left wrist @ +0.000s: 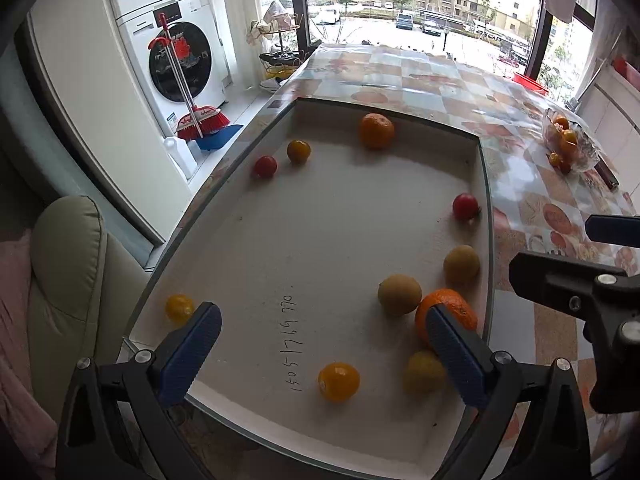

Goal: Organize fruits

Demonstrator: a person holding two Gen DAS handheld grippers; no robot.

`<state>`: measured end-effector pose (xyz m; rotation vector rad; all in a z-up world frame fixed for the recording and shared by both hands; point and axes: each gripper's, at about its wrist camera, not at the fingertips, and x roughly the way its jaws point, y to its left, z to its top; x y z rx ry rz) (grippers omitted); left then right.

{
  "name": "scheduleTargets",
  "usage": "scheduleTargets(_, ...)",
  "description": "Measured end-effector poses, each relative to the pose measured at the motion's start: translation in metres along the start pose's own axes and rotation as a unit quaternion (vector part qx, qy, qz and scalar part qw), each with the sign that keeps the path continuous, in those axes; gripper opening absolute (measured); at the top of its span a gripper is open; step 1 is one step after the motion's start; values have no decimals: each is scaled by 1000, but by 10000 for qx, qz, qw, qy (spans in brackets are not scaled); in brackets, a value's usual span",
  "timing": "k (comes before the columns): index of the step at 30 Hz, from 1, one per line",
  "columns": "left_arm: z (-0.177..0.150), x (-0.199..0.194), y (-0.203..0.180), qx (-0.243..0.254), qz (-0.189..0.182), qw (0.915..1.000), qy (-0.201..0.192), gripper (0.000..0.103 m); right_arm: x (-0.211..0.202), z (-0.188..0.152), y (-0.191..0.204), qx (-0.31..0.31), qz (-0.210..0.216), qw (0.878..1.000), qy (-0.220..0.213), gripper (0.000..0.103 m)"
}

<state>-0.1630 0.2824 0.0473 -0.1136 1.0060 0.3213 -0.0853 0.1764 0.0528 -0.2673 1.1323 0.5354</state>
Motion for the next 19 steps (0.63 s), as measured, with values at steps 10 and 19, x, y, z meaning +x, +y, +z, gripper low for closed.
scheduleTargets(10,-1,-2,1,-28,-2,10000,30,103,-2,-2,0,-15,-9,10000,-10,103)
scheduleTargets(19,-1,-6,6,-18,-1,9998,-188,103,-4,-4,2,-35,-17,10000,-25,103)
